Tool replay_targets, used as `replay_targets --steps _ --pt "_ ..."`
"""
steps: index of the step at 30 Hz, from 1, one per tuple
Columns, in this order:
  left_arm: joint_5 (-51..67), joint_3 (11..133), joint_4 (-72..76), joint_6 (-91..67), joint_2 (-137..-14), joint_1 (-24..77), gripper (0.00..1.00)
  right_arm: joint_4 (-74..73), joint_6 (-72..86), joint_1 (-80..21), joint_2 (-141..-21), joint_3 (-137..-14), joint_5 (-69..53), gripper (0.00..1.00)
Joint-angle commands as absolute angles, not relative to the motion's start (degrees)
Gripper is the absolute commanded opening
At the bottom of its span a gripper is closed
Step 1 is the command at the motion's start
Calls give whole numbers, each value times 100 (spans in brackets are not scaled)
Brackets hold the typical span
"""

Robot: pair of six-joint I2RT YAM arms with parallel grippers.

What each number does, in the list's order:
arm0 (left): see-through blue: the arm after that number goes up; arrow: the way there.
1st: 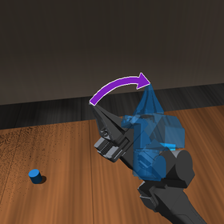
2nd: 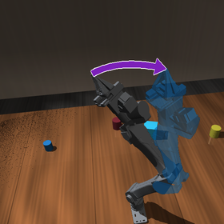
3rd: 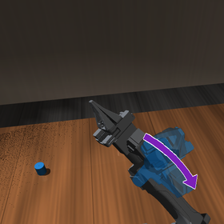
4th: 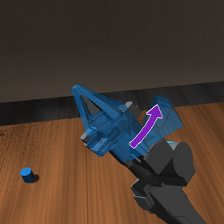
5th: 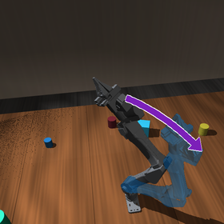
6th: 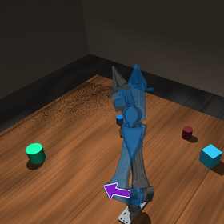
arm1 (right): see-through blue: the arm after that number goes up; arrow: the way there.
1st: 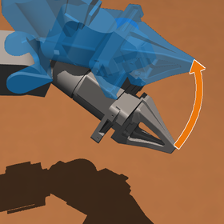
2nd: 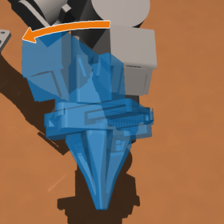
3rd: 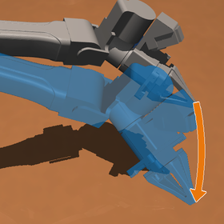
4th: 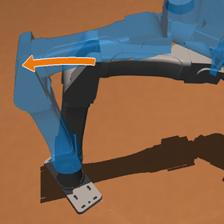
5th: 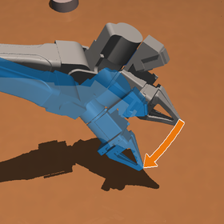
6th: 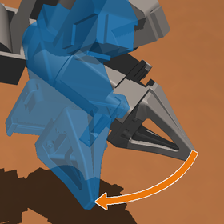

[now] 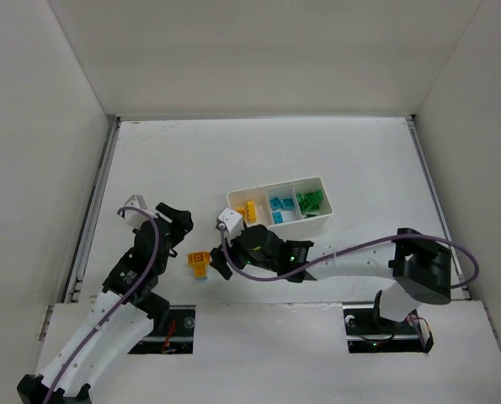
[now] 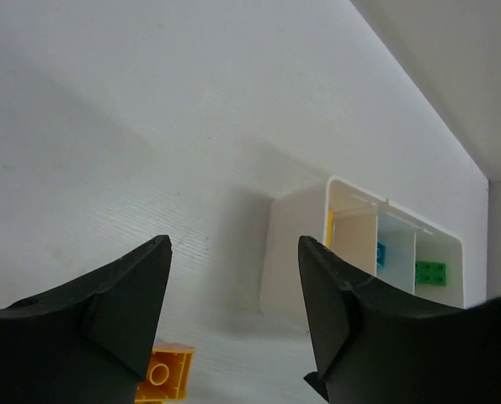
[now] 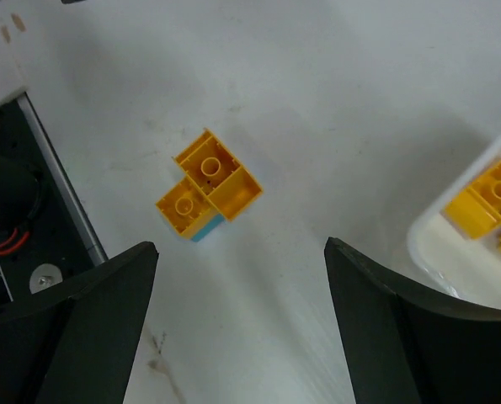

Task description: Sort the legos into containers by color

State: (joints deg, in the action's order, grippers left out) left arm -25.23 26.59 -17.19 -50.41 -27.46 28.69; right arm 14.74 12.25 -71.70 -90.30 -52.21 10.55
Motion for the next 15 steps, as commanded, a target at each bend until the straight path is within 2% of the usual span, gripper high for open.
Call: replay_targets --steps 1,15 --pt "-2145 2593 -2074 -5422 -2865 2493 58 977 598 -7098 -9508 -5940 379 87" --pt "-1082 2259 -1767 -5467 -2795 1253 58 448 -9 -6877 -10713 -7127 -544 89"
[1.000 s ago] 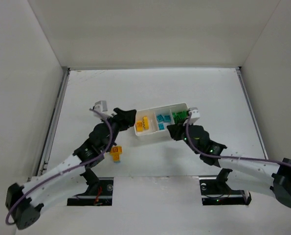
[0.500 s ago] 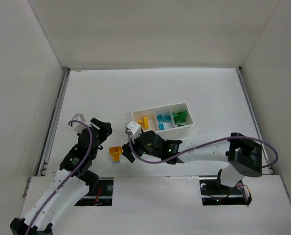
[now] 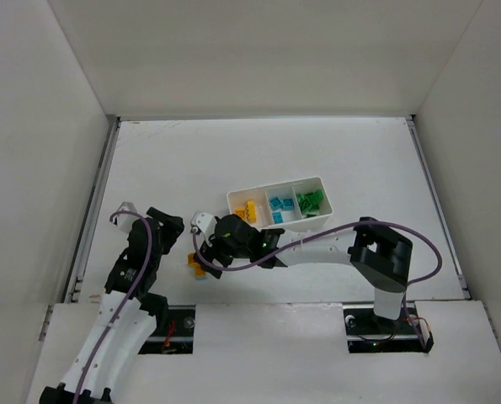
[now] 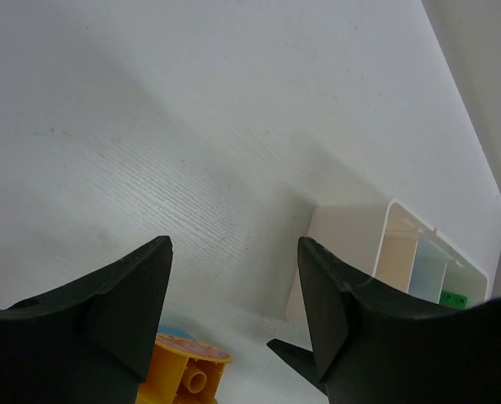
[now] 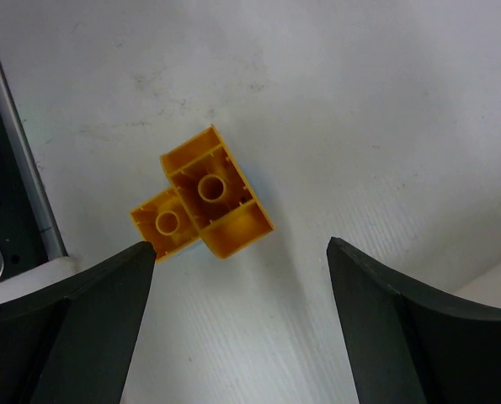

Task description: Sort the legos into containers by color

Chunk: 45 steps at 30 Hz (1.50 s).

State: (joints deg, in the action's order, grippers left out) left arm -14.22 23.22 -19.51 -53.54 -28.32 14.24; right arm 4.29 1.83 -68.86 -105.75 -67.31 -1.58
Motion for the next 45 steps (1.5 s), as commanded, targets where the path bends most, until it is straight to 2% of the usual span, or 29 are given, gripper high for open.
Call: replay_targets --steps 1,7,13,14,15,20,23,27,37,41,45 --pt "-1029 2241 -1741 -5467 -2804 1209 58 448 -26 -6860 -10792 -7206 -562 89" --pt "-774 2162 -1617 -5432 -2812 989 58 448 -61 -6833 -11162 -7576 -703 85" --pt "-738 2145 -1573 -5388 -2821 910 58 413 -44 -6754 -11408 -7760 -791 71" --pt "-738 2127 -1512 -5353 -2882 892 58 404 0 -6746 -11487 -7796 -869 57" --pt "-738 2127 -1503 -5353 -2883 892 58 404 9 -6745 -11496 -7796 -870 55" --pt "-738 2109 -1485 -5291 -2874 883 58 387 158 -6745 -11487 -7735 -853 31" --pt "-660 2197 -1433 -5274 -2883 874 58 457 307 -6719 -11277 -7621 -756 25" --pt "-458 2408 -1380 -5247 -2795 874 58 606 544 -6693 -10759 -7366 -485 21" --pt "578 3199 -1020 -4992 -2610 970 61 694 1169 -6623 -8738 -6338 746 20" --pt "1229 3086 -678 -5272 -2838 1391 60 686 1414 -6360 -8192 -5925 1151 20" --pt "1266 2699 -89 -5414 -2874 2094 59 642 1775 -6043 -7946 -5722 1160 20"
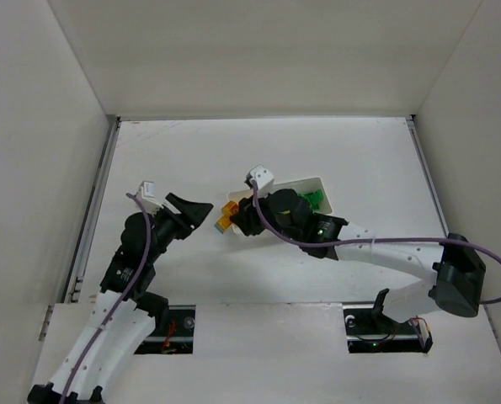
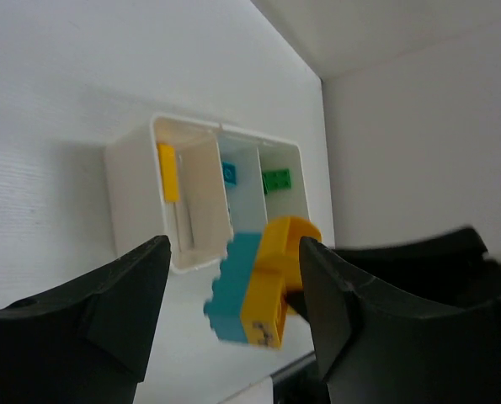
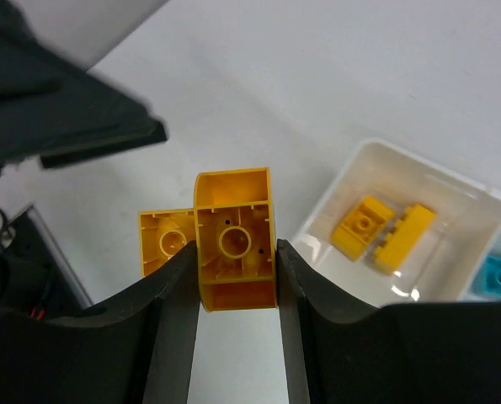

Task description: Sort the legos into containers by color

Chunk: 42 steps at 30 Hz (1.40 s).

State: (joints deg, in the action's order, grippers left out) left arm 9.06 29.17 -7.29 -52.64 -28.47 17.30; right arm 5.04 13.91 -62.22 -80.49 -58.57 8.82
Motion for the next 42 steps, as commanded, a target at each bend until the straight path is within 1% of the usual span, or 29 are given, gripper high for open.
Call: replay_targets --steps 1,5,12,14,19,30,37,39,42 --pt "1196 2629 43 -5423 -2865 2244 59 624 1819 -5981 -7928 -5704 1169 20" --pt "950 2488 447 -5449 -2970 2745 59 615 2056 -5788 -7858 -5669 1178 20" --pt "686 2417 1176 -5467 -3682 3458 64 720 2311 -5691 -7743 -5643 1081 20" --pt "598 2399 1300 -5484 -3779 3511 64 791 2390 -5691 -7708 -5590 1081 20" --pt "343 2329 1459 -5546 -3727 3458 60 967 2566 -5559 -7568 -5406 1020 20" --pt "316 2232 1889 -5590 -4069 3458 60 1221 2812 -5418 -7427 -5159 879 20" --pt "290 2224 2171 -5599 -4298 3502 53 1625 3146 -5401 -7471 -4993 510 20" --pt "281 2215 2180 -5599 -4298 3485 48 1748 3199 -5374 -7453 -4922 414 20" --pt "281 2180 2215 -5581 -4193 3467 35 1767 3226 -5348 -7444 -4869 404 20"
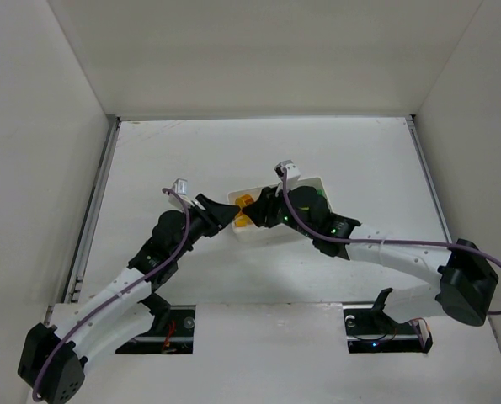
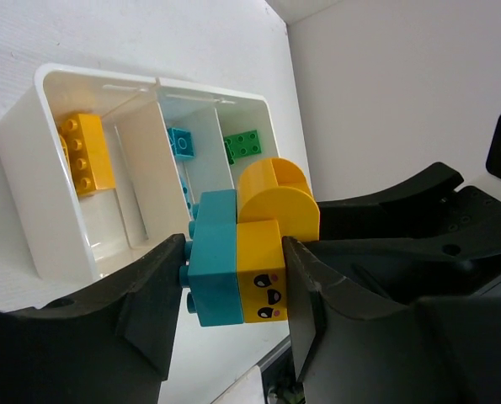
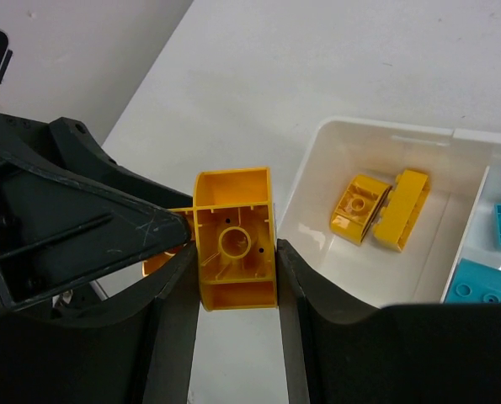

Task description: Sort the legos into containers by color

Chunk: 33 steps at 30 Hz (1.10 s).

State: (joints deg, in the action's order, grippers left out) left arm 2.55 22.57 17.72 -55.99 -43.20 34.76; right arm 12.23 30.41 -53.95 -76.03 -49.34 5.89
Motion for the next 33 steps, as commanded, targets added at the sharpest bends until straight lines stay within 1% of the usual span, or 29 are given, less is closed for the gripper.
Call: replay_targets --steps 1,3,6,10,14,18,23,26,28,29,31,33 --pt "281 2171 2215 -5572 -4149 3467 31 1767 3234 -5331 -7427 -4860 413 20" --pt "273 2162 2171 -5555 -4061 3450 24 1784 3278 -5260 -7357 -4799 387 20" --pt "281 2083 2145 -5520 -3964 3406 19 1872 3418 -5085 -7138 -4676 273 20" --pt "334 1934 2066 -5511 -3920 3327 17 1951 3612 -4760 -6769 -4483 9 20" --pt "360 1837 1899 -5520 -3710 3221 16 1872 3595 -4513 -6522 -4342 0 21" --pt "395 1986 1688 -5537 -3498 3116 17 1775 3481 -4504 -6925 -4377 271 22" --pt "474 2223 1644 -5642 -3454 3142 18 1793 3270 -4733 -7671 -4675 738 22" --pt "571 2241 1714 -5783 -3498 3203 19 1802 3226 -4803 -8067 -4869 887 24" --pt "667 2233 1731 -5871 -3524 3195 19 1811 3199 -4812 -8208 -4965 958 30" --pt "729 2232 1740 -5915 -3542 3169 19 1811 3191 -4821 -8244 -5001 993 35" --pt "869 2232 1740 -5985 -3577 3107 19 1802 3129 -4821 -8227 -5027 1055 50" --pt "1001 2267 1723 -6073 -3612 3028 19 1810 3068 -4829 -8096 -4966 1107 59"
